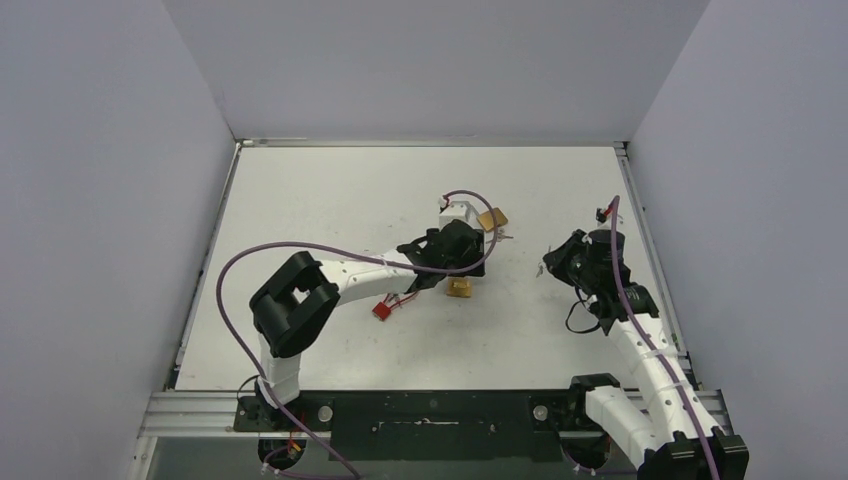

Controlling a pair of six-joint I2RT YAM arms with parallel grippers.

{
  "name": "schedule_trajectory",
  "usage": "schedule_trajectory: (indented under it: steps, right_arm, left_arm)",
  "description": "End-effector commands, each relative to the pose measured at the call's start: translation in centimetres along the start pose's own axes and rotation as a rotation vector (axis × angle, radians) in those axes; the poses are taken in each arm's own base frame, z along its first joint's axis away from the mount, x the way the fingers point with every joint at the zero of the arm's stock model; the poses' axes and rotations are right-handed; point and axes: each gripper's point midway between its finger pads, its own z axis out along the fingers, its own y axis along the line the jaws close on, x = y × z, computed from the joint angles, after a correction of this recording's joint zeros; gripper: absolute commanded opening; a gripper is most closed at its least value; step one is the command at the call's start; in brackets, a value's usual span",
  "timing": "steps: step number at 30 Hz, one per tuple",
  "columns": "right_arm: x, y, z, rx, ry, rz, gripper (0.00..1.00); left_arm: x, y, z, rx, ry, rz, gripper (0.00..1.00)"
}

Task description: Unlock with the key

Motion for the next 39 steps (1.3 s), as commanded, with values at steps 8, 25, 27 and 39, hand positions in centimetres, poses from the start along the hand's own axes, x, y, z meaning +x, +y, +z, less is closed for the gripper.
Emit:
schedule_trajectory:
  steps: [8, 25, 27, 39]
  right_arm:
    - [-0.4, 0.6, 0.0, -0.047, -0.034, 0.006, 0.0]
    - [0.0, 0.4, -0.5, -0.051, -0.038, 0.013, 0.0]
    - [0.0, 0.4, -0.5, -0.053, -0.039, 0.014, 0.0]
    - [0.7, 0.5, -0.8, -0.076, -0.035, 0.023, 0.0]
  left_arm:
    - [3.5, 1.9, -0.5, -0.265, 0.008, 0.057, 0.77]
    - [7.1, 3.4, 1.2, -0.352, 0.155, 0.123, 0.57]
    - [7.2, 3.7, 0.8, -0.361, 0.161, 0.127, 0.58]
    - [8.2, 4.4, -0.2, -0.383, 0.185, 0.175, 0.6]
